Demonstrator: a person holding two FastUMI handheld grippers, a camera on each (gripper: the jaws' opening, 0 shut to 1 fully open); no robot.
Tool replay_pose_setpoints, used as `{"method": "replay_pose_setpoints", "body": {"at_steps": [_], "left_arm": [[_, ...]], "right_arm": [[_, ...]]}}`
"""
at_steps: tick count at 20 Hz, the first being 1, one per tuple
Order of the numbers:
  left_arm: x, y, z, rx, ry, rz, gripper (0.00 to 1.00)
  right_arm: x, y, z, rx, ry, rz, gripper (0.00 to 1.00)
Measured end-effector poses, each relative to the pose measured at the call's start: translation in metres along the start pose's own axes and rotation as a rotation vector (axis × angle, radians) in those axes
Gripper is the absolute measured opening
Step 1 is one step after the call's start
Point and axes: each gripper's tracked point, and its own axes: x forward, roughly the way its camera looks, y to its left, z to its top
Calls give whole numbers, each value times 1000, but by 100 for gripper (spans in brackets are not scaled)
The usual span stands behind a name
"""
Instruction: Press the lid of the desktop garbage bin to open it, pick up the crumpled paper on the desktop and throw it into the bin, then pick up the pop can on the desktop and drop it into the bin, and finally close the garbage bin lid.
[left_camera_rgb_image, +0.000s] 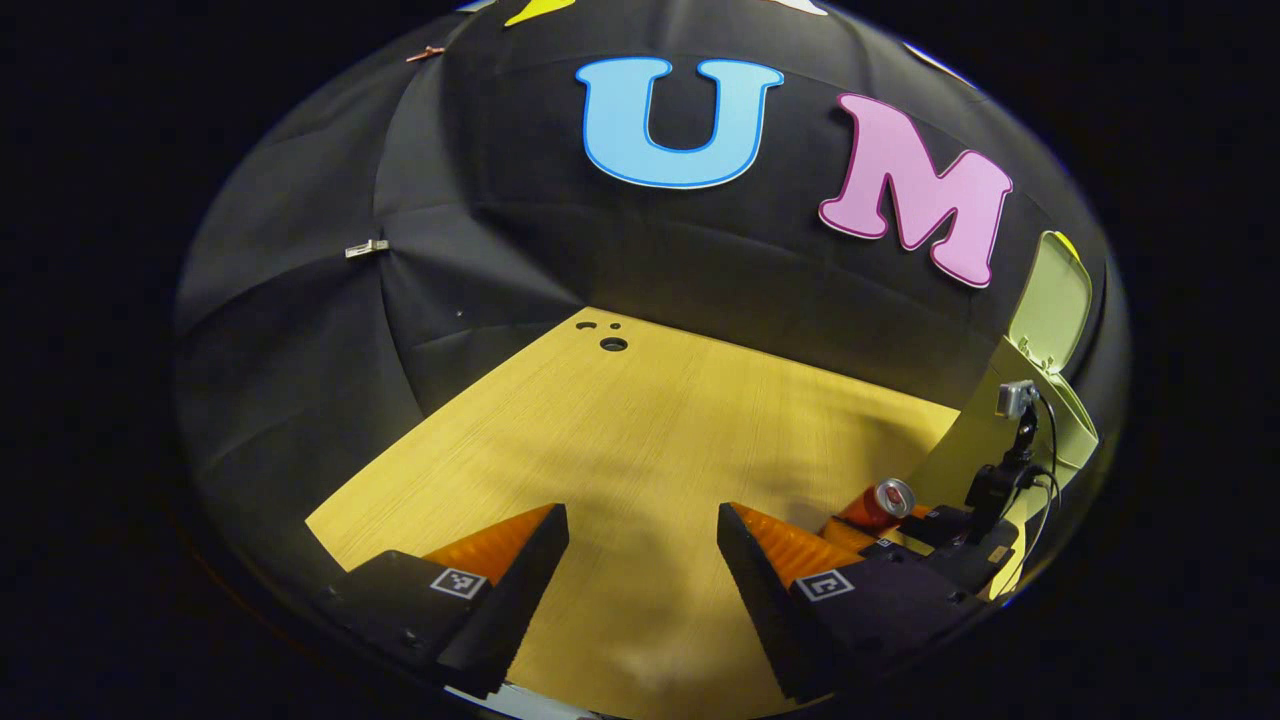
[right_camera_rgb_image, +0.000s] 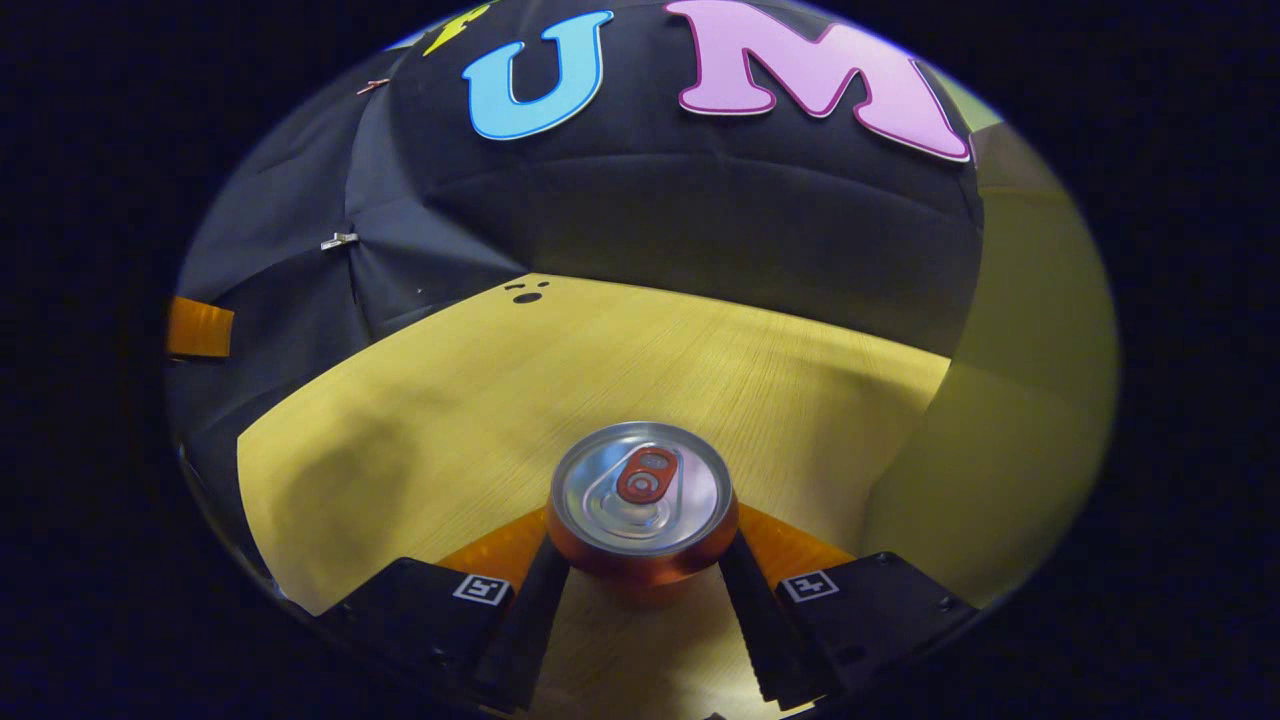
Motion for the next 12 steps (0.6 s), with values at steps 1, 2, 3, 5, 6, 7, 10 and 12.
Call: {"method": "replay_pose_setpoints", "body": {"at_steps": [1, 2, 3, 5, 6, 7, 10, 12], "left_arm": [[-1, -1, 0, 5, -3, -2, 96], [-1, -2, 0, 8, -5, -5, 96], [-2, -3, -1, 7, -5, -7, 96], [-1, -7, -3, 6, -2, -17, 96], [-1, -8, -3, 10, -2, -21, 96], [-2, -8, -4, 15, -1, -23, 96], [-2, -7, -2, 12, -5, -29, 96], [-3, -7, -1, 12, -4, -39, 96]], "right_arm": [[-4, -1, 2, -12, -4, -4, 82], [-9, -2, 7, -16, -10, -6, 83], [-13, -3, 12, -17, -20, -6, 83], [-25, -3, 24, -19, -40, -9, 83], [-30, -3, 32, -18, -52, -9, 83], [-36, -3, 39, -19, -64, -6, 83], [-59, -3, 63, -48, -102, -9, 83], [-75, -2, 84, -58, -136, -5, 83]]}}
